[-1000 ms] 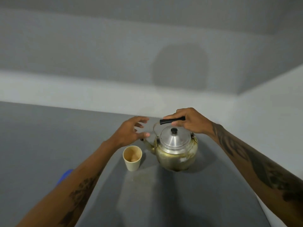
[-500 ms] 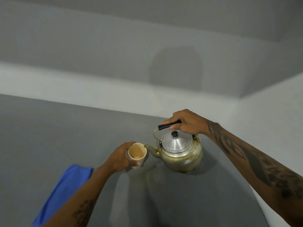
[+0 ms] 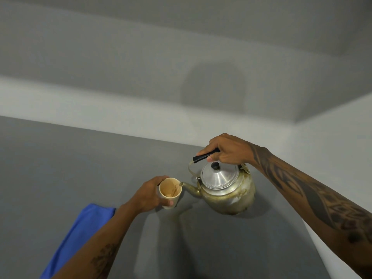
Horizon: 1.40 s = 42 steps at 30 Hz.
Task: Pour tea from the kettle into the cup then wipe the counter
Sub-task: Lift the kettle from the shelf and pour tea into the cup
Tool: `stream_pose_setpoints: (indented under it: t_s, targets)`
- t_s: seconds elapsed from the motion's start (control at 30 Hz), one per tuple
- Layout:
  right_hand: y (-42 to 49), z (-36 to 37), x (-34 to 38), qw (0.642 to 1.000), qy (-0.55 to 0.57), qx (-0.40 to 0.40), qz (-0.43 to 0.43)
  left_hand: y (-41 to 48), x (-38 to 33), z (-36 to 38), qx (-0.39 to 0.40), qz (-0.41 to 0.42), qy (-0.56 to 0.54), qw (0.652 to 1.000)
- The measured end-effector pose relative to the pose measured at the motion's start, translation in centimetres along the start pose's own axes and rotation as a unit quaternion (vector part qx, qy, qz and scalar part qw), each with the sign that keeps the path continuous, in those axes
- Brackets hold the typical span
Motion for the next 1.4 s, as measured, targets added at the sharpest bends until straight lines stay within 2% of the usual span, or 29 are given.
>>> stream_pose_setpoints:
  t_s: [1.4]
  targets:
    - [0.73, -0.72, 0.43, 0.999, -0.041, 0.031, -0.007, 0.19, -0.49, -0.15, 0.010, 0.015, 0.017, 1.000]
Point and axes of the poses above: each hand's wrist, its own y-axis towards the middle knuckle, its own z-axis out of the palm, x = y × z, the point moved 8 cm from there along y, towards the middle knuckle, and after that the axes turned 9 degrees about z, right-handed, at the moved point
